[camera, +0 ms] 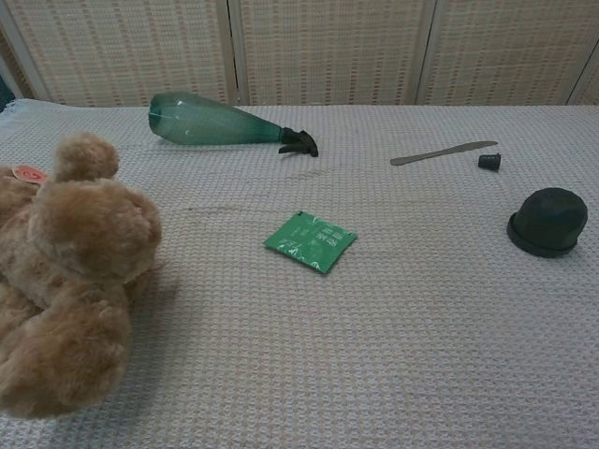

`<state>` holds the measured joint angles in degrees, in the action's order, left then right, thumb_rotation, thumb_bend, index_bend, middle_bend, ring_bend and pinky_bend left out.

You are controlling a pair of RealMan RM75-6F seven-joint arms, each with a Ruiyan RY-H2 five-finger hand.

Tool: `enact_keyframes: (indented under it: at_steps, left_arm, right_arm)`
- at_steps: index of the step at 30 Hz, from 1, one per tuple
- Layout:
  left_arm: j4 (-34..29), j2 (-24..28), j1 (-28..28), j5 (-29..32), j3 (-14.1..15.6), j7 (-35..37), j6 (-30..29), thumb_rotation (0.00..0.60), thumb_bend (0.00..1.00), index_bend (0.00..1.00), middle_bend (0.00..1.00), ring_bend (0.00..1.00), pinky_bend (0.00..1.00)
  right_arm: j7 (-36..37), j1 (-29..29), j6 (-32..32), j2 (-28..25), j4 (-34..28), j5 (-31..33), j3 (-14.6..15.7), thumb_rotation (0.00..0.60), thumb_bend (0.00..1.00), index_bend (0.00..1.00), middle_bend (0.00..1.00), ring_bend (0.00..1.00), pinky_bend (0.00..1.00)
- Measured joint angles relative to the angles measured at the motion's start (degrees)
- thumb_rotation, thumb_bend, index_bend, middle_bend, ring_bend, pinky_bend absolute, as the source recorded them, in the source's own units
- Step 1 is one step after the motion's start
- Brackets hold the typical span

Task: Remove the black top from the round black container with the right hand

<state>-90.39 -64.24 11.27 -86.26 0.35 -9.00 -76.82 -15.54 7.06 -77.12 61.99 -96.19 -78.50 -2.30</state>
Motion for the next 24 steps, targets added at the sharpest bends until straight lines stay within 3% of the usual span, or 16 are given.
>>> enact_keyframes:
  at_steps: [12,18,24]
  left_arm:
    - [-0.09,0.05,-0.22,-0.35,0.01,0.09,-0.57,0.6,0.53,0.55,0.15,0.14,0.39]
    - [0.03,0.0,-0.03,0.48,-0.23,0.12,0.09,0.6,0.53,0.55,0.15,0.14,0.39]
    - [-0.4,0.3,-0.43,-0.31,-0.04,0.41,-0.94,0.6,0.53,0.55,0.15,0.14,0.39]
  right_arm:
    - [0.46,0.18,-0.07,0.15,0.5,-0.52,-0.1,0.6,0.16,0.13,0.11,0.13,0.43]
    - [0.49,1.03,1.08,0.94,2.42,-0.25,-0.49,0.6,0.15,0.06,0.04,0.06,0.43]
    - [0.63,2.52,3.36,1.94,4.46,0.63,-1.02,0.6,0.12,0.0,0.0,0.01,0.29]
